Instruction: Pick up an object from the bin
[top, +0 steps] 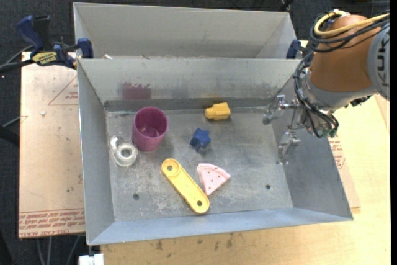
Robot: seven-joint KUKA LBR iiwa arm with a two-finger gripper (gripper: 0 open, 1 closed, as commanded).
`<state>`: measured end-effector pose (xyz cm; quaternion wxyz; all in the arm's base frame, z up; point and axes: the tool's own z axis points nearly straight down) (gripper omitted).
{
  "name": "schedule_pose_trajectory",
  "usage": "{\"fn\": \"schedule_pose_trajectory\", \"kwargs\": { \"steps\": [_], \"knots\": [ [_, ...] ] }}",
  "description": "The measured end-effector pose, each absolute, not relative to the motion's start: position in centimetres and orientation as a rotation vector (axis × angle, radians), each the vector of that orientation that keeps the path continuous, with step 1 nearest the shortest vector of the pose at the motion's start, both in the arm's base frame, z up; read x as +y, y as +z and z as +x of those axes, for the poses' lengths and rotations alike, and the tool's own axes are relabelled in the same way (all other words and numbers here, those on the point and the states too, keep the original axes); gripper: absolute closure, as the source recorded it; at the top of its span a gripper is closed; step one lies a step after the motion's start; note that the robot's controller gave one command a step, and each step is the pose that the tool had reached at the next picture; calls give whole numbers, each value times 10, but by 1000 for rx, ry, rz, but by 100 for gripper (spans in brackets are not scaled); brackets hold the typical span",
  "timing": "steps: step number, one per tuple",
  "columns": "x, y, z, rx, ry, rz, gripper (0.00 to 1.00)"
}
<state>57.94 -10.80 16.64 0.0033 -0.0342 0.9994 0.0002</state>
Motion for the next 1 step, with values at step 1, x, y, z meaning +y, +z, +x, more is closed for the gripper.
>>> {"fn": "schedule_pose_trajectory", "kwargs": {
  "steps": [1],
  "knots": [
    [-108, 158, 611, 3135, 1, -97, 0]
  ]
}}
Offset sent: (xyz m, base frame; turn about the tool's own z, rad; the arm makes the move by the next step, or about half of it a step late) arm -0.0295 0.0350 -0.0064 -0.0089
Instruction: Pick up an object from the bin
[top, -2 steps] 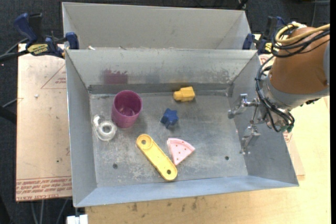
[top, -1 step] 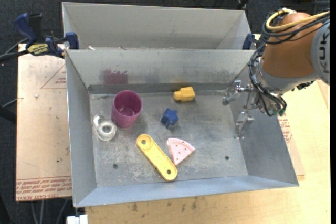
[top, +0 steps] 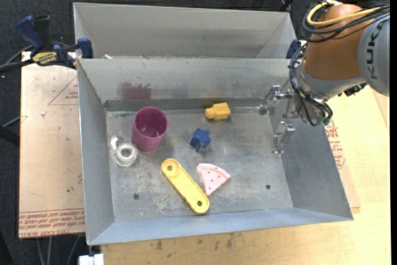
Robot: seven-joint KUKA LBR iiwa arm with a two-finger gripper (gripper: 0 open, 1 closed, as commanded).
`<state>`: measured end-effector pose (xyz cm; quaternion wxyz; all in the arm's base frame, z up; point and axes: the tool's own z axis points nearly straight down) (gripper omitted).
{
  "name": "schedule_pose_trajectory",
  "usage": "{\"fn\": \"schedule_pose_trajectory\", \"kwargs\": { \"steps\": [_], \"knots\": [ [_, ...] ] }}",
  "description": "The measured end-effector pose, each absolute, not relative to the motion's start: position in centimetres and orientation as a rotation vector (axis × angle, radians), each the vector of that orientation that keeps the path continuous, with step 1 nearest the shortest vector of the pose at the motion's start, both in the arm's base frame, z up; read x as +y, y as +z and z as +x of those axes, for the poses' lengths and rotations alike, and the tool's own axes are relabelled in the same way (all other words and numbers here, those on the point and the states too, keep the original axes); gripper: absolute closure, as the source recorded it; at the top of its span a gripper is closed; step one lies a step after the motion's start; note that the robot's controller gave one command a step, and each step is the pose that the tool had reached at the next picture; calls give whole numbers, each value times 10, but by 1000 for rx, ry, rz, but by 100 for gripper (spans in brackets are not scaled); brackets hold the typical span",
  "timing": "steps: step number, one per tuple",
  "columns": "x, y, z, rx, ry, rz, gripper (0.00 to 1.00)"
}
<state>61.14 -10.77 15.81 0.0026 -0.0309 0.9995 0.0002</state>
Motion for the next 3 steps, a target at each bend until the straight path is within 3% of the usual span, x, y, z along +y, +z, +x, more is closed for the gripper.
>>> {"fn": "schedule_pose_trajectory", "kwargs": {
  "steps": [1, 2, 3],
  "knots": [
    [-106, 158, 606, 3138, 1, -83, 0],
    [-82, 158, 578, 3144, -2, -74, 0],
    [-36, 154, 590, 3133, 5, -181, 0]
  ]
}}
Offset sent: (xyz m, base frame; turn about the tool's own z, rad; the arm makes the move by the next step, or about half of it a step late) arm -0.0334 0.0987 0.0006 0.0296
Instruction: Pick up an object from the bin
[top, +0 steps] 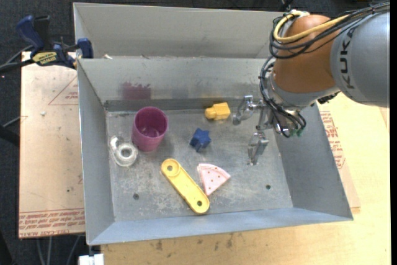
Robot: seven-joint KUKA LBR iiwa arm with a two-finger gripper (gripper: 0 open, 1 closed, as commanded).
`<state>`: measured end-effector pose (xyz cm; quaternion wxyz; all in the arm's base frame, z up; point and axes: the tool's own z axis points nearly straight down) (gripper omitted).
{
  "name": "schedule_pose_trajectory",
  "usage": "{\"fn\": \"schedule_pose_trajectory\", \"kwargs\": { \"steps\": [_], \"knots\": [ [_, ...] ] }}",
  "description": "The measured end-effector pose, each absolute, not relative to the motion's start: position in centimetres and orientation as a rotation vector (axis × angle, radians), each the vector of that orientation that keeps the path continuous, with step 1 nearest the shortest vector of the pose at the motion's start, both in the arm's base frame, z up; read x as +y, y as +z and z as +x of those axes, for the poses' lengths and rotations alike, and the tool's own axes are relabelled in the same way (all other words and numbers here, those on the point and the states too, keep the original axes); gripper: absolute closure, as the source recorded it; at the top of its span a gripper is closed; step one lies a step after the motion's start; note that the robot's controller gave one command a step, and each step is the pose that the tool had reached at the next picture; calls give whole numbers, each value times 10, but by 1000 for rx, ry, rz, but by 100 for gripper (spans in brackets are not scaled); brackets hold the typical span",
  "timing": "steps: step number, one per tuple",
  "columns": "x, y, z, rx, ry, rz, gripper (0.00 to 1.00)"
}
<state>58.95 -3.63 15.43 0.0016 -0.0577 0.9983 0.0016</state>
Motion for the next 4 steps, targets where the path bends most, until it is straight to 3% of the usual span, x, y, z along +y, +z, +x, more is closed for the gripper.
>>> {"fn": "schedule_pose_trajectory", "kwargs": {
  "steps": [2, 3, 4],
  "knots": [
    [-53, 146, 601, 3120, -2, -328, 0],
    [-11, 84, 569, 3129, 2, -224, 0],
    [-2, 77, 567, 3139, 1, -201, 0]
  ]
}}
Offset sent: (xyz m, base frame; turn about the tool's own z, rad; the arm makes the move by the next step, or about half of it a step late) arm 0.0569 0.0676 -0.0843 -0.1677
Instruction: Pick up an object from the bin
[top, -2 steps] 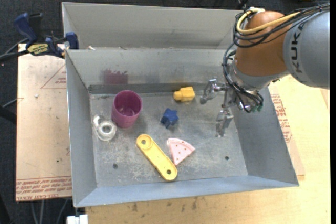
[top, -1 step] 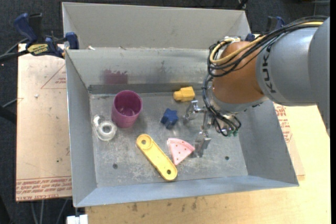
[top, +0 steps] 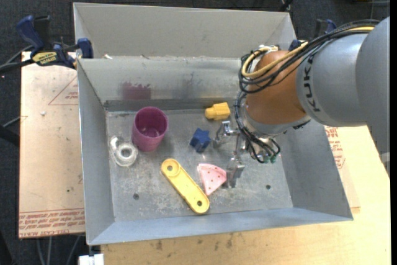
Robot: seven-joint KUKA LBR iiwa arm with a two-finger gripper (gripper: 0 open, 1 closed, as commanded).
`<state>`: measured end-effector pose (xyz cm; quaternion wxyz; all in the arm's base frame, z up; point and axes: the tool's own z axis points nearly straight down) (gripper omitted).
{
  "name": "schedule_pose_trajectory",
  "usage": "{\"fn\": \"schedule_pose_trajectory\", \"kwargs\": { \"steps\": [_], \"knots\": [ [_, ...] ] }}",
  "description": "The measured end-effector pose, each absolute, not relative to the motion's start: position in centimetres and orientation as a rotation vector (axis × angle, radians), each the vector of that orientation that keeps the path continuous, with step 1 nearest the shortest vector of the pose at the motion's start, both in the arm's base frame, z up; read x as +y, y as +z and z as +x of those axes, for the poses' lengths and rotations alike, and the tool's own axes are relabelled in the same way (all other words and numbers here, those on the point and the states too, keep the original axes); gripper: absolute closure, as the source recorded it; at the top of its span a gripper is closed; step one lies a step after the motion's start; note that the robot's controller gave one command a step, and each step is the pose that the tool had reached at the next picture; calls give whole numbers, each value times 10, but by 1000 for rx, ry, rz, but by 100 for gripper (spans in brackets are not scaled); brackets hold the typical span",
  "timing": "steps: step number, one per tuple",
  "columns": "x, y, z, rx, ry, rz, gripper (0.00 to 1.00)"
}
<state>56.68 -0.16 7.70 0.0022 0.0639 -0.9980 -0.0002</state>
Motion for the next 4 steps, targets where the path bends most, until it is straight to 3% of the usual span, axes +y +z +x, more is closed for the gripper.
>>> {"fn": "schedule_pose_trajectory", "kwargs": {
  "steps": [1, 2, 3, 4],
  "knots": [
    [15, 93, 597, -3151, 1, 199, 0],
    [33, 82, 569, -3156, 5, 222, 0],
    [50, 80, 585, -3123, 4, 406, 100],
    [50, 80, 585, -3123, 4, 407, 100]
  ]
}}
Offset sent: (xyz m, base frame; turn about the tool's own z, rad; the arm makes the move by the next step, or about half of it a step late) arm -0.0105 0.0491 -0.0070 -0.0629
